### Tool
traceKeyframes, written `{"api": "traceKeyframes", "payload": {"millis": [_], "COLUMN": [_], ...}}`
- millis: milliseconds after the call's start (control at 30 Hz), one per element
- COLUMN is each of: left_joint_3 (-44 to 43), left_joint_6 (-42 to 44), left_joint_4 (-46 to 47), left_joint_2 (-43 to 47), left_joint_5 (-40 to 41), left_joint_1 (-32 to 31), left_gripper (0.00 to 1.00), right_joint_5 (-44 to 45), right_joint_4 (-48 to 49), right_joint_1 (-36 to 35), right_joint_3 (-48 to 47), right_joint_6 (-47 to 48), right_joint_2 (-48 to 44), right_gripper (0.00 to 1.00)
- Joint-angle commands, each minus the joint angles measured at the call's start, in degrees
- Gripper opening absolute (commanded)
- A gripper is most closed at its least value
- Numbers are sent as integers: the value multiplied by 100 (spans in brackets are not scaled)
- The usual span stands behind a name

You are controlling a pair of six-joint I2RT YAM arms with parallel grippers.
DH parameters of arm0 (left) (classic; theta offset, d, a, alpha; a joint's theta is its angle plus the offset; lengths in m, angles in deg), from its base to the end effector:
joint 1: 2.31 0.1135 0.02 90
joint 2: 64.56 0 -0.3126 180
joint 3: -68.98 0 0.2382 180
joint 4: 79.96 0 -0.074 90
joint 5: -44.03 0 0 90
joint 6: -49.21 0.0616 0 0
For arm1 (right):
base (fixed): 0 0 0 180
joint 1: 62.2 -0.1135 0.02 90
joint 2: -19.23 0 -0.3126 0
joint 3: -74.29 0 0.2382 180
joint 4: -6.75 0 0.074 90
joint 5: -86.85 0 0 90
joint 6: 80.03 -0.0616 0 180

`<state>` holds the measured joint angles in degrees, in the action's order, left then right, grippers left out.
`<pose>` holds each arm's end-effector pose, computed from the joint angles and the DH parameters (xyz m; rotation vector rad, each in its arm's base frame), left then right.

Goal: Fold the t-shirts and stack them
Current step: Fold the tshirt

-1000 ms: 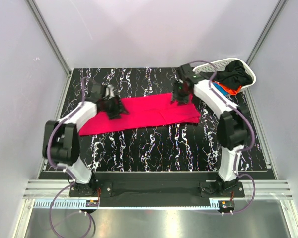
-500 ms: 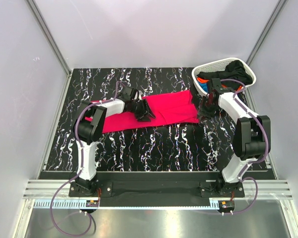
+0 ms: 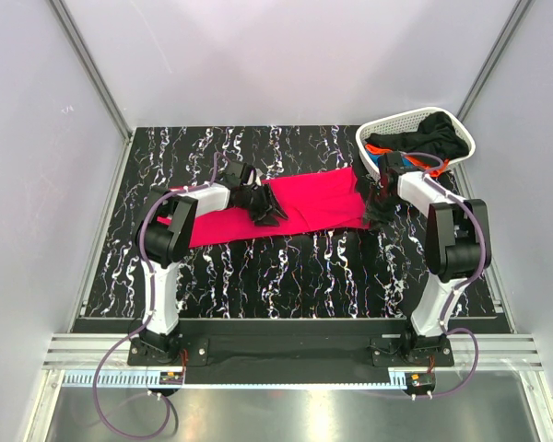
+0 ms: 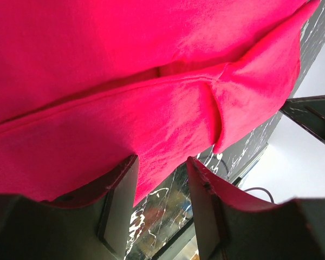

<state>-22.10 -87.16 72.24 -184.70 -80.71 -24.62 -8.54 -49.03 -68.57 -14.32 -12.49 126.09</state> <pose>0.4060 -0.2046 0.1638 -0.3244 2.7563 -1.1776 0.3712 0.0473 0.2080 0.3850 2.8602 0.2323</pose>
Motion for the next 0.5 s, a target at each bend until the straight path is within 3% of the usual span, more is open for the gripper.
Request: {"api": "traceKeyframes", "payload": {"millis": [0,200,300,333,467], "left_joint_3": [82,73,116,151,161], "left_joint_6": [163,225,225,234,278], "left_joint_4": [-270,-401,-428,-428,-515], "left_joint_2": [-194,-186,-194,-177,-159], "left_joint_5": [82,99,99,108,187], "left_joint_1": [7,7,-2,-2,7], "left_gripper": [48,48,48,48,48], "right_joint_5": [204,494,669,662,1179], "right_joint_4": [181,287,348,392,296], "right_joint_1": [4,-4,-4,-4,13], "right_joint_3": [-209,-227,-218,-218,-236], "right_joint_6": [128,189,294,312,303], "right_joint_2": [141,273,238,229,211], "right_gripper": [35,25,13,2,0]}}
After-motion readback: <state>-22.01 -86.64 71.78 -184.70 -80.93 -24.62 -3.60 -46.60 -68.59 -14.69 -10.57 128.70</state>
